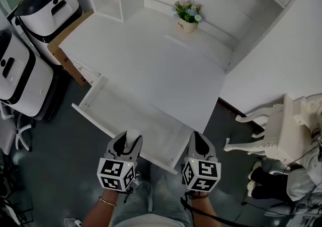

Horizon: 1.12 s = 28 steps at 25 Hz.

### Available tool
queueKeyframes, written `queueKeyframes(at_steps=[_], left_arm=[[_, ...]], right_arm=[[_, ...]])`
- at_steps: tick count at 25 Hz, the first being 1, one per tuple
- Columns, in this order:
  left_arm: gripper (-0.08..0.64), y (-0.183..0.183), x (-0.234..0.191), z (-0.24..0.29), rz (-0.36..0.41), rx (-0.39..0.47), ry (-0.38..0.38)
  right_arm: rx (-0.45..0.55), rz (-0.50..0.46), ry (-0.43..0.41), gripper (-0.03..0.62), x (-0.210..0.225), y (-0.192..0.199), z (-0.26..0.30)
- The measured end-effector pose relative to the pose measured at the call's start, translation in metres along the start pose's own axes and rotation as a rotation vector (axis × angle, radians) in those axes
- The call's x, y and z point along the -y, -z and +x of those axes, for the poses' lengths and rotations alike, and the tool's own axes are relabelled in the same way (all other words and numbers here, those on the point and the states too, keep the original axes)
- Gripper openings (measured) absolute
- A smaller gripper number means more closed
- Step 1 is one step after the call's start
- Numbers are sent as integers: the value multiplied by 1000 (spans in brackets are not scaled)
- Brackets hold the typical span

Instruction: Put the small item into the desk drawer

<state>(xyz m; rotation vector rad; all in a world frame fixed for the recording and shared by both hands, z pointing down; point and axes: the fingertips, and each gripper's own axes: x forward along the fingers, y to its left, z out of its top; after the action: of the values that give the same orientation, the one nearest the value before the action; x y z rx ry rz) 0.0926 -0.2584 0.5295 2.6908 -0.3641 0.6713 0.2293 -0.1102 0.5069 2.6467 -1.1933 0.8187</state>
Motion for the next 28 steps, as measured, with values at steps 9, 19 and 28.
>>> queueKeyframes(at_steps=[9,19,28], left_arm=[[175,12,2,47,65,-79,19],[175,24,-9,90,50,-151,26],[176,35,-13,121,75,-208,27]], right_arm=[[-5,18,-4,5,9,4,3],[-10,47,18,5,24,6,6],[-20,75,43,5,36,10,14]])
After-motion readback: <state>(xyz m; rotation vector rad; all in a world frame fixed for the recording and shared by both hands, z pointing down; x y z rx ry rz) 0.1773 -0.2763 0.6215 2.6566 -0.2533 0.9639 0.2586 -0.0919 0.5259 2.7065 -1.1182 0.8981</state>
